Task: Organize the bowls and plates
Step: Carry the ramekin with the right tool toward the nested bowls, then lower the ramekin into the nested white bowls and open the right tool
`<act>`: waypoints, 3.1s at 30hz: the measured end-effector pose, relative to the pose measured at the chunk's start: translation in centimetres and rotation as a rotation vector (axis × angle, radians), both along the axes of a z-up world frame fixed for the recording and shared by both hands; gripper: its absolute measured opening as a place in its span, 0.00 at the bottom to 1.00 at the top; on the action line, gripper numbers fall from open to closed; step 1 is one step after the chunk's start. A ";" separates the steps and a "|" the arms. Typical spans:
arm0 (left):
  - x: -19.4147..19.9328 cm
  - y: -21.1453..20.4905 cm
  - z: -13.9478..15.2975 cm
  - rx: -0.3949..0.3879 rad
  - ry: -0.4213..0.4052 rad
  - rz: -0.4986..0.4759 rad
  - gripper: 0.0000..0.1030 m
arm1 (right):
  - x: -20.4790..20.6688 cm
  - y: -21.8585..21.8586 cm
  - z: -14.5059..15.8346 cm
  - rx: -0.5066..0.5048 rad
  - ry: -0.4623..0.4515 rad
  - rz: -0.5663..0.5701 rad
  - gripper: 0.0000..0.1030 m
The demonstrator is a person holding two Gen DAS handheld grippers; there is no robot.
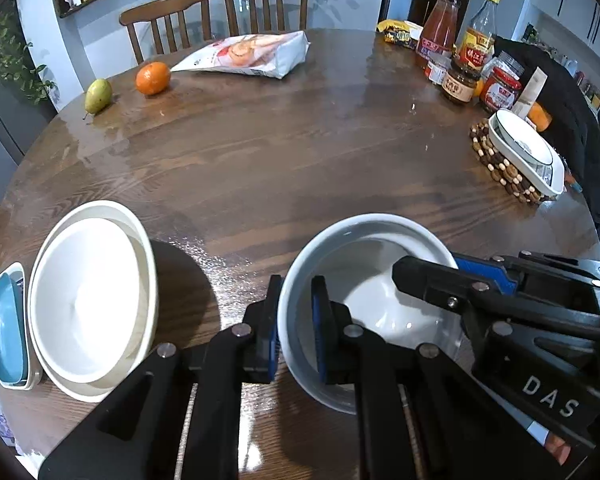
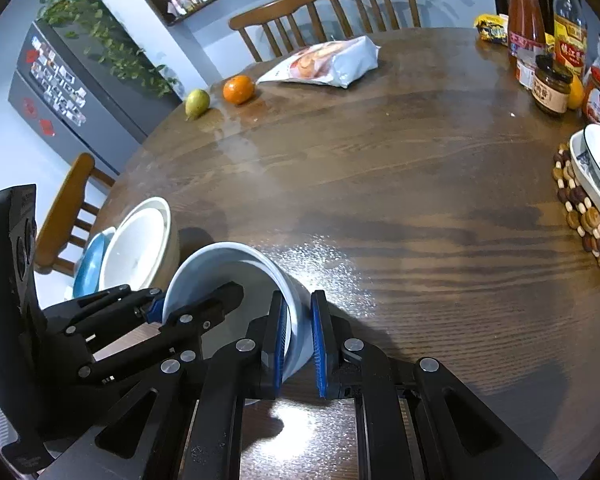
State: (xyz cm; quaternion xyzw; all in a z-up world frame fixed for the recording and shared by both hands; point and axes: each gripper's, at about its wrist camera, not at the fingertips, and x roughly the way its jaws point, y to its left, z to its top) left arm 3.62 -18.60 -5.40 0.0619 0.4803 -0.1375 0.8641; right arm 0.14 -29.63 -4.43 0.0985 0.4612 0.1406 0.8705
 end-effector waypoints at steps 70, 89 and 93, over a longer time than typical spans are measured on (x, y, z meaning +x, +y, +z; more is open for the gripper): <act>2.8 16.5 2.4 0.020 0.019 0.238 0.11 | 4.8 16.3 0.8 0.019 0.022 0.228 0.13; 4.0 17.7 4.0 0.008 -0.019 0.192 0.63 | 6.1 15.3 1.1 -0.030 0.038 0.118 0.21; 3.2 19.2 5.2 -0.005 -0.054 0.221 0.75 | 5.3 13.9 1.7 -0.013 0.014 0.083 0.44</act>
